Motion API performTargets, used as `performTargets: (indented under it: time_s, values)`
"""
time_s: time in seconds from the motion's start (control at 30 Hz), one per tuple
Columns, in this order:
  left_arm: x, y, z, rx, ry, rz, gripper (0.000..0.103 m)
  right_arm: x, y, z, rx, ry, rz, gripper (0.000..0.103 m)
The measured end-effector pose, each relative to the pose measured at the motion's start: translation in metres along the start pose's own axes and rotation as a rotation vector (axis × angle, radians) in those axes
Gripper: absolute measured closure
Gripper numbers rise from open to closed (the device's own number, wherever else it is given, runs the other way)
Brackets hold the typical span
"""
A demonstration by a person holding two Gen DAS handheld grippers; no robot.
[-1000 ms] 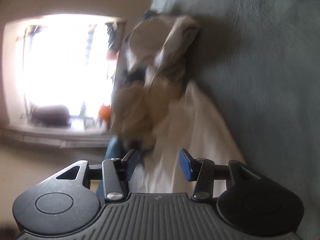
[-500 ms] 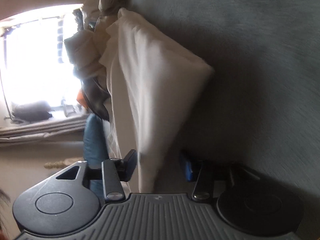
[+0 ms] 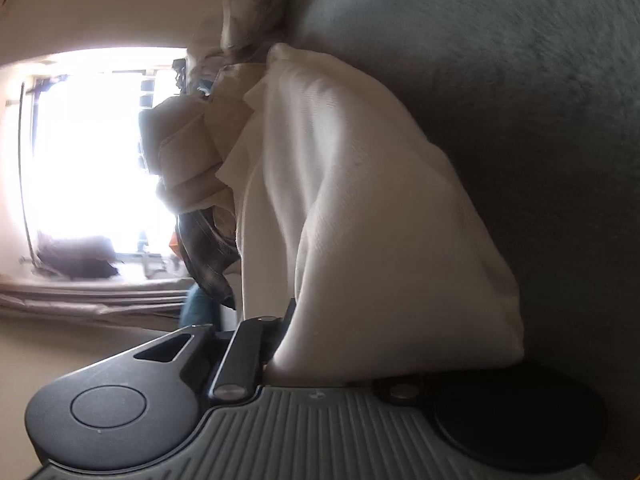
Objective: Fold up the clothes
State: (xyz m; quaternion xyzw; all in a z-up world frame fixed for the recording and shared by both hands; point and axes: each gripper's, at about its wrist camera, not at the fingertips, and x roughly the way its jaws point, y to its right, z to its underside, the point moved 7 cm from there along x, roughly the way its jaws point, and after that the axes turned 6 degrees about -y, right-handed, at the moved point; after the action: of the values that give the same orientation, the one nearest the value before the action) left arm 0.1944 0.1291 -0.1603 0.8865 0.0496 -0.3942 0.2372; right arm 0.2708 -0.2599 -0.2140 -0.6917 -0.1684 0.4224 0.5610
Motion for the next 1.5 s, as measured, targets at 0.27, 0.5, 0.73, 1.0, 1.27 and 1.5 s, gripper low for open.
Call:
performTargets:
  time_s: [0.27,0.5,0.73,1.0,1.27,1.5]
  values:
    - [-0.045,0.006,-0.006,0.061,0.087,0.019,0.09,-0.04,-0.028,0.017,-0.189,0.053,-0.01,0.095]
    - [-0.083,-0.001,0.009,0.164,0.03,0.044,0.09,-0.069,-0.037,0.054,-0.31,-0.026,0.013,0.095]
    - [-0.139,-0.029,0.058,0.196,-0.169,0.055,0.09,-0.115,-0.021,0.113,-0.385,-0.227,0.093,0.095]
    - [-0.128,-0.052,0.098,0.089,-0.34,0.073,0.082,-0.126,0.021,0.132,-0.299,-0.398,0.158,0.089]
    - [-0.161,-0.07,0.082,0.138,-0.446,0.127,0.064,-0.196,0.061,0.127,-0.251,-0.661,0.288,0.055]
    - [-0.176,-0.095,0.06,0.094,-0.363,0.087,0.057,-0.254,0.014,0.099,-0.559,-0.682,0.365,0.055]
